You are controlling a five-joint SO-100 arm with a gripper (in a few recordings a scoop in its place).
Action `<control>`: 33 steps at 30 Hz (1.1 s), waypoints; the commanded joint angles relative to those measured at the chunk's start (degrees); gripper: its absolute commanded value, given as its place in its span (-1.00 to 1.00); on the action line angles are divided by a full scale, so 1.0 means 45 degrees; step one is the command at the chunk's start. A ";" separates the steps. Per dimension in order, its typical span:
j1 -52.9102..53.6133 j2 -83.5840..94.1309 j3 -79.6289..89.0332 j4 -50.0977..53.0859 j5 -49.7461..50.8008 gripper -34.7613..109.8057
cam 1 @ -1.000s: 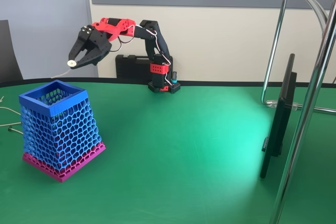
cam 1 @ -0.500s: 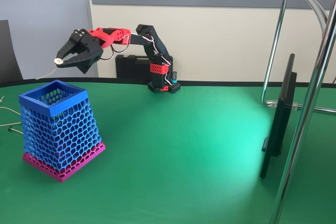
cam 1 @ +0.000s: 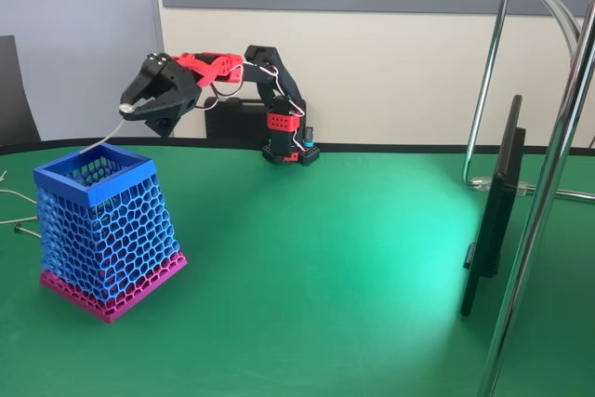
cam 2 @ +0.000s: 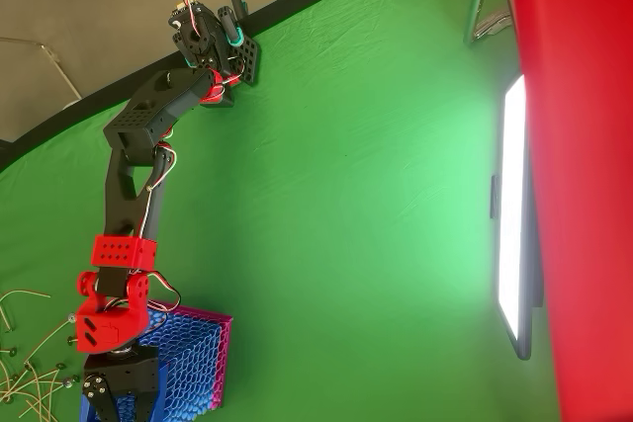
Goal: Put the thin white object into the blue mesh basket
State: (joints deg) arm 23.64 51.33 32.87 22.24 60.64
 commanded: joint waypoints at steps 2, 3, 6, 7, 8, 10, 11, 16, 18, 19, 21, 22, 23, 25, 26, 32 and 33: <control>0.0332 -0.0059 -0.0273 -0.0098 0.1191 -0.52; 0.0391 -0.0137 -0.0273 -0.0098 0.1387 -0.52; 0.0469 -0.0215 -0.0020 -0.0254 0.1680 -0.52; 0.0488 -0.0215 0.0020 -0.0254 0.1699 -0.52; 0.0547 -0.0195 0.0117 -0.0254 0.1875 -0.52; 0.0664 -0.0137 0.0371 -0.0254 0.2187 -0.52; 0.0723 -0.0098 0.0508 -0.0234 0.2285 -0.52; 0.1289 0.0488 0.1602 -0.0410 0.2480 -0.52; 0.1523 0.0762 0.1934 -0.0449 0.2363 -0.52; 0.1680 0.0938 0.2109 -0.0449 0.2344 -0.51; 0.1914 0.1230 0.2344 -0.0469 0.2207 -0.43; 0.1992 0.1328 0.2383 -0.0469 0.2070 -0.41; 0.2031 0.1406 0.2441 -0.0469 0.1992 -0.38; 0.2188 0.1582 0.2539 -0.0469 0.1934 -0.33; 0.2246 0.1641 0.2578 -0.0469 0.1914 -0.31; 0.2715 0.2051 0.2852 -0.0449 0.2090 -0.26; 0.2793 0.2148 0.2910 -0.0449 0.2129 -0.25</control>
State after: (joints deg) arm 35.33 56.16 46.05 21.18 69.70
